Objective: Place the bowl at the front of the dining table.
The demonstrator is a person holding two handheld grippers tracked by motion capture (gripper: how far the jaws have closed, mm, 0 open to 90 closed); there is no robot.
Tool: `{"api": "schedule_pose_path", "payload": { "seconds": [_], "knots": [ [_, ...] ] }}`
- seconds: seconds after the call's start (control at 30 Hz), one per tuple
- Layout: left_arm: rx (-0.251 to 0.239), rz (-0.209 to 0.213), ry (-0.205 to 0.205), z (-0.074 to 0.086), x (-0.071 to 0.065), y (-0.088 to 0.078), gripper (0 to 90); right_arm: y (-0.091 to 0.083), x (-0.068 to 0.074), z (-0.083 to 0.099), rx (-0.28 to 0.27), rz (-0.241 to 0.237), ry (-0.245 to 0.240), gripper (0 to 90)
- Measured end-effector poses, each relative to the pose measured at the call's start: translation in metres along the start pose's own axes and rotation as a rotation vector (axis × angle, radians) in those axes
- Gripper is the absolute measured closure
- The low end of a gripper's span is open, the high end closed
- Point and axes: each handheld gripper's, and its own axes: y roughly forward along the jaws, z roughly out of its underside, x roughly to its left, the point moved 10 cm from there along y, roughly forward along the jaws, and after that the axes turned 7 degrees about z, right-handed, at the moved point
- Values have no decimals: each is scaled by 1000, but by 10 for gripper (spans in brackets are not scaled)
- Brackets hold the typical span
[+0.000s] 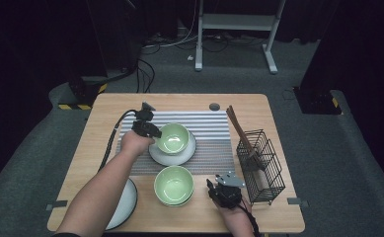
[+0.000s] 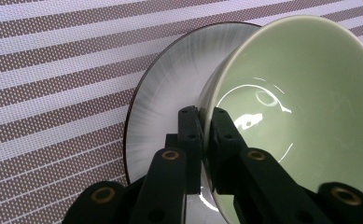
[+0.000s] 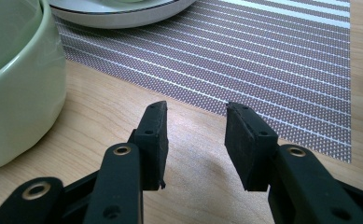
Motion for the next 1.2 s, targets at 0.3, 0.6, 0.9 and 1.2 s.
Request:
{"api": "schedule_pose_path", "payload": {
  "seconds": [0.3,0.6,0.9,1.2],
  "knots": [
    [-6,-4,-2,0,0,2,844,0,0,0,1,-1,-2,589],
    [-8,-12,-5,0,2,3,843,0,0,0,2,-1,0,589],
    [-15,-21,2,1,3,2,841,0,0,0,-1,-1,-11,589],
    [-5,-12,18,4,1,6,796,0,1,0,2,-1,-7,588]
  ]
}}
